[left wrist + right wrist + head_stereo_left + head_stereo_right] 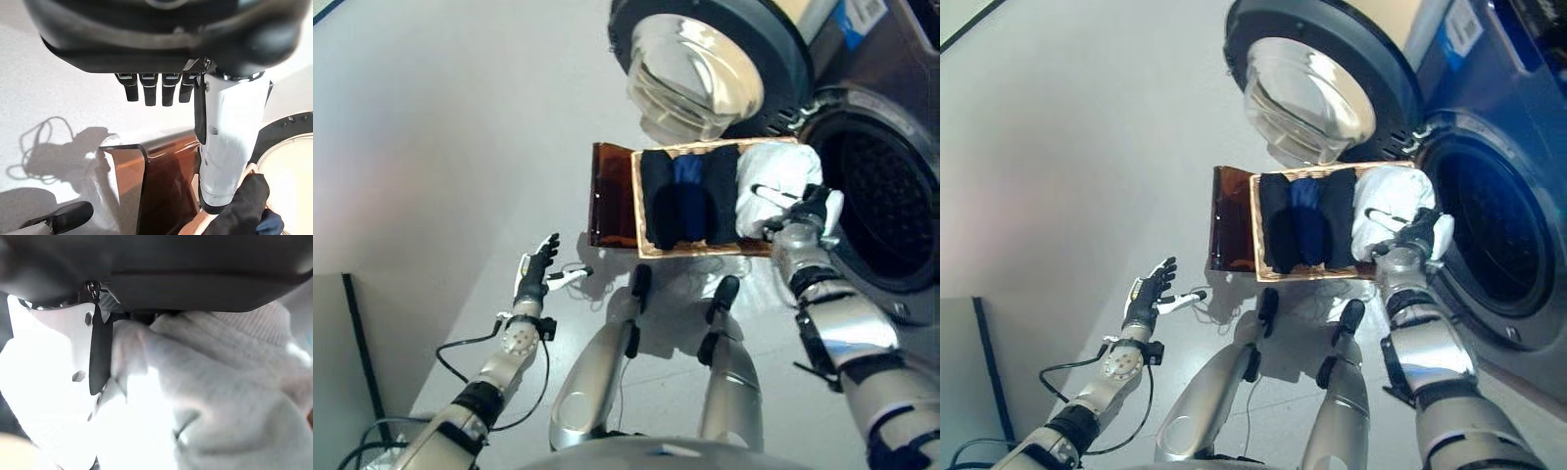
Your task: Pick up the clothes and place them into the washing machine
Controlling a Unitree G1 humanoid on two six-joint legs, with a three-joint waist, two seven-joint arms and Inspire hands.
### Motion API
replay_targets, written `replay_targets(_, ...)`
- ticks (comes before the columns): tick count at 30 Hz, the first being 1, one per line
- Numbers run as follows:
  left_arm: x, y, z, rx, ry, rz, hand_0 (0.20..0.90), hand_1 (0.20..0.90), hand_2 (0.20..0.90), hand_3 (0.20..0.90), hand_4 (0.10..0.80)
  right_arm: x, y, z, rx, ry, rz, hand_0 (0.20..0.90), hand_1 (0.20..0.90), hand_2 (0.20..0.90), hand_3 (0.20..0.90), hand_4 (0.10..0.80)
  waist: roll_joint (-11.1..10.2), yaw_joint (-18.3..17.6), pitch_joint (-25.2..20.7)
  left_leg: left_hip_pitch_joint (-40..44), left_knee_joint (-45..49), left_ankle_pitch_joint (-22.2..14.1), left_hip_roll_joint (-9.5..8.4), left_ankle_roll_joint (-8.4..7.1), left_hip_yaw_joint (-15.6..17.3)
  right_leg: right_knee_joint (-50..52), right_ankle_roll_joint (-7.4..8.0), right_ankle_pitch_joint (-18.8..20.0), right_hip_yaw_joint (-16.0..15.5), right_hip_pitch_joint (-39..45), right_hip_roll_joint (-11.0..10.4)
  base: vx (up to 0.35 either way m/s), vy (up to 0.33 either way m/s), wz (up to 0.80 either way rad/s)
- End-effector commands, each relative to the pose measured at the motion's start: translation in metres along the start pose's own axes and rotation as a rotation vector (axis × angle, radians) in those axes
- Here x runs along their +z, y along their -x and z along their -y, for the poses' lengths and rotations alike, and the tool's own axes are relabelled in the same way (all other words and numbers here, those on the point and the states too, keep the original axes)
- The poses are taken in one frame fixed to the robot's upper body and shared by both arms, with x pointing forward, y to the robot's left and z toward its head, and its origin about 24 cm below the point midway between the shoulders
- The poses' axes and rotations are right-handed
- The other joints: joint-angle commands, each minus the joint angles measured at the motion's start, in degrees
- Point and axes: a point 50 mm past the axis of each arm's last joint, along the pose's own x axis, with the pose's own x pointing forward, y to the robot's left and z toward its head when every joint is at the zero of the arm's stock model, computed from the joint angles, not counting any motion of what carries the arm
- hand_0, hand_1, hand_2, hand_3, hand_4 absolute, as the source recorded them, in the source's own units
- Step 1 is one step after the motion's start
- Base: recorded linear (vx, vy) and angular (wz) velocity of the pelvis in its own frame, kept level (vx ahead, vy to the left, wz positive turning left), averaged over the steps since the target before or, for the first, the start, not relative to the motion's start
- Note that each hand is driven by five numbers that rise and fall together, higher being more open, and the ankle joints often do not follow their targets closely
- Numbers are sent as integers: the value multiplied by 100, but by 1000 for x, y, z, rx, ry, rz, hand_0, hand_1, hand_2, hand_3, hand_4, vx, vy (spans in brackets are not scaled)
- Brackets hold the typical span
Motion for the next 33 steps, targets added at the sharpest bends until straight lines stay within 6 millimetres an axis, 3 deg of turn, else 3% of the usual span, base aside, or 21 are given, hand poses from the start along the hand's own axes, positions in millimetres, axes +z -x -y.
replay_targets(1,8,0,-26,94,36,82,900,900,900,900,800,38,7,-17,78,-416,139,200,200,200,200,300,-145,72,-152,-501,481,-452,-21,-363,184,-135,91,-269,214,390,-158,2,-10,-12)
replay_targets(5,7,0,-14,74,103,69,900,900,900,900,800,12,19,-22,109,-850,33,200,200,200,200,300,7,2,-190,-507,503,-496,-27,-332,230,-133,99,-291,277,328,-182,12,16,-13)
replay_targets(10,5,1,-4,43,131,54,900,900,900,900,800,7,23,-22,102,-1029,24,200,200,200,200,300,129,-9,-261,-512,479,-488,-52,-336,253,-170,111,-275,323,283,-215,23,13,-8)
replay_targets(19,-4,6,13,-29,151,8,900,900,900,900,800,18,20,-17,66,-1280,64,200,200,200,200,300,388,22,-368,-505,498,-536,-111,-331,317,-140,119,-309,403,260,-261,29,16,1)
replay_targets(26,-7,7,13,-34,155,-3,900,900,900,900,800,46,14,-9,47,-1322,150,200,200,200,200,300,507,15,-390,-549,513,-542,-103,-332,362,-27,92,-362,508,129,-237,23,-3,-7)
replay_targets(28,-9,8,12,-32,158,-9,900,900,900,900,800,70,7,5,11,-1350,223,200,200,200,200,300,599,21,-405,-554,493,-533,-87,-348,358,12,87,-398,530,80,-217,42,-15,-4)
replay_targets(30,-10,9,13,-36,158,-10,900,900,900,900,800,76,6,10,-4,-1356,243,200,200,200,200,300,623,31,-411,-553,478,-533,-82,-353,358,10,87,-412,538,79,-210,27,-8,-4)
replay_targets(33,-16,11,7,-17,144,-32,900,900,900,900,800,106,-1,40,-88,-1367,355,200,200,200,200,300,688,22,-454,-551,432,-520,-86,-365,352,36,88,-430,564,29,-193,23,-8,0)
